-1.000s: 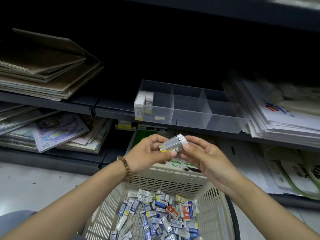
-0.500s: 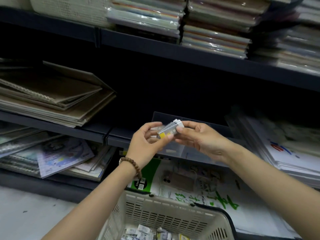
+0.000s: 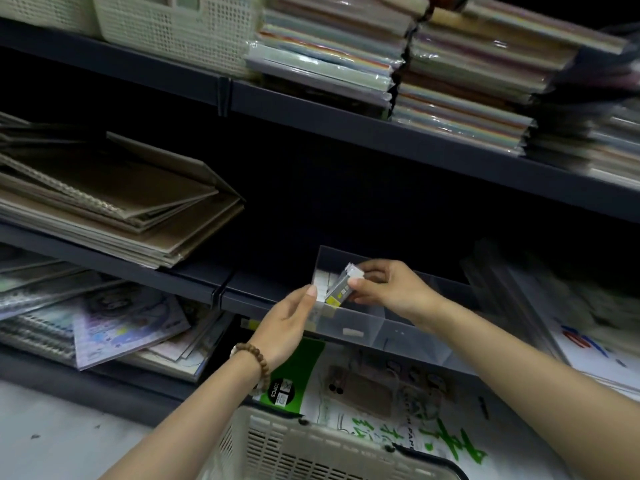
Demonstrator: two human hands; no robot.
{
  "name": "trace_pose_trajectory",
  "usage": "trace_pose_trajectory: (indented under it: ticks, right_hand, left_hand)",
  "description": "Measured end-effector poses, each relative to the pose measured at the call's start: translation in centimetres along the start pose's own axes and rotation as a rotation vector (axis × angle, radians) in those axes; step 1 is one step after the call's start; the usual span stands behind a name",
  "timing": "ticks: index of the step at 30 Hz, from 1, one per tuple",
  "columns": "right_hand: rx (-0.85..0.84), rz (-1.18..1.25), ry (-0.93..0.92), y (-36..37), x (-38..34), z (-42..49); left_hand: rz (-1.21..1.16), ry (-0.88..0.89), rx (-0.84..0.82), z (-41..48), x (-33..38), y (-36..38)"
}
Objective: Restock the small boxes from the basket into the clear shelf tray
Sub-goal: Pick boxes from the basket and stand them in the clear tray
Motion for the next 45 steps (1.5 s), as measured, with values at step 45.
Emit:
trace_pose_trajectory:
  ticks: [45]
  right_hand:
    - [-0.063,-0.107,0.194,1.6,2.2,1.6]
  left_hand:
    - [0.030,0.078,-0.014,-0.7,-0.4,0.1]
Point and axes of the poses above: each hand's wrist, its own z-axis towards the middle knuckle, its own y-axis out of the palm, x = y × z, the point moved 8 cm from there along z, towards the middle knuckle, and after that the axes turned 6 degrees about y, right-handed, at the moved point
